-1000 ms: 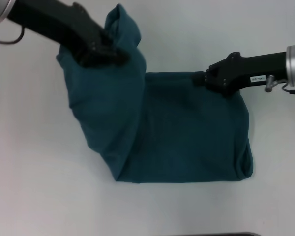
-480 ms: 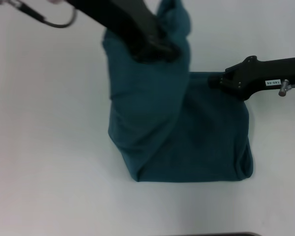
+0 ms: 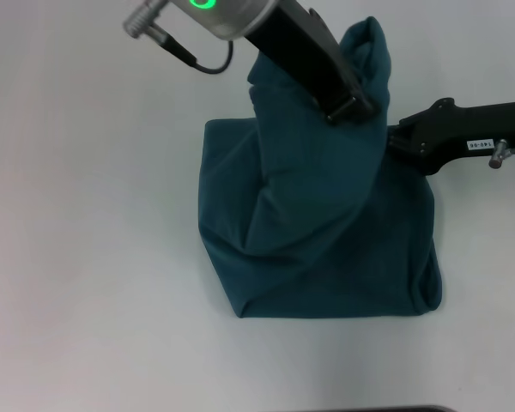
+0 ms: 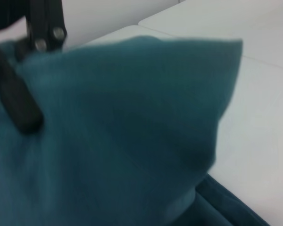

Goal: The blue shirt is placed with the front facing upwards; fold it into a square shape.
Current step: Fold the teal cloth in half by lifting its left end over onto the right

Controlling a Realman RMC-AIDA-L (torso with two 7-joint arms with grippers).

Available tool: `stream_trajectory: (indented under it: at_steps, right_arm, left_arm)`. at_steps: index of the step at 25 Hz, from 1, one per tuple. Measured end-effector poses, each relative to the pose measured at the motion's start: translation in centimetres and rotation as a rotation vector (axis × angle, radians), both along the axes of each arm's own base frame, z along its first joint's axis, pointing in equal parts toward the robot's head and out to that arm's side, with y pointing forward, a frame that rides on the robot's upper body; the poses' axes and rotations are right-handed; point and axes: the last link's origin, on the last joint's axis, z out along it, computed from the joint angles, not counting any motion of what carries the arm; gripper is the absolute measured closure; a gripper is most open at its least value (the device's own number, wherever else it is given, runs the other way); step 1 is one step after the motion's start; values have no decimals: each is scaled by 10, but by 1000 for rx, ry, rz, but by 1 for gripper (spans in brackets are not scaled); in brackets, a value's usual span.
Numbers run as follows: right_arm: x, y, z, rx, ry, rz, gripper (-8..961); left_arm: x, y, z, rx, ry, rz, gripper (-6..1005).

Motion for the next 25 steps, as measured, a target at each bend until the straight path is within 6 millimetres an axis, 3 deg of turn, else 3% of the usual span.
stream_trajectory:
  at_steps: [8, 25]
  right_arm:
    - [0, 3, 0, 11, -6, 0, 939]
    - [-2, 4, 0, 10, -6, 4, 939]
  left_arm:
    - [1, 4, -19, 23, -6, 13, 857]
    - [-5, 9, -28, -4, -17, 91, 794]
